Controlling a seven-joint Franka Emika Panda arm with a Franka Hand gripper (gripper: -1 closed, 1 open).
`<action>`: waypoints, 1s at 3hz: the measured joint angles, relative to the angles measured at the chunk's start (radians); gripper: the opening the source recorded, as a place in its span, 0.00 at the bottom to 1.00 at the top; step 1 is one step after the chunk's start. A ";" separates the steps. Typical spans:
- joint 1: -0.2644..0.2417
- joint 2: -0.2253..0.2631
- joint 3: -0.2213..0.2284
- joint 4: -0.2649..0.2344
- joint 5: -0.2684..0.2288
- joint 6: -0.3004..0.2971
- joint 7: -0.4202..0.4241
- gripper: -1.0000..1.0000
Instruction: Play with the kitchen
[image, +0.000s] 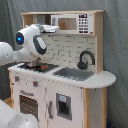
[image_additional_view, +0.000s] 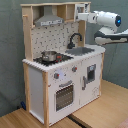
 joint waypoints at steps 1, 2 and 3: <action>0.084 -0.010 -0.045 0.010 0.000 -0.003 -0.028 1.00; 0.102 -0.010 0.002 0.065 0.001 0.028 0.045 1.00; 0.091 -0.011 0.061 0.127 0.002 0.033 0.106 1.00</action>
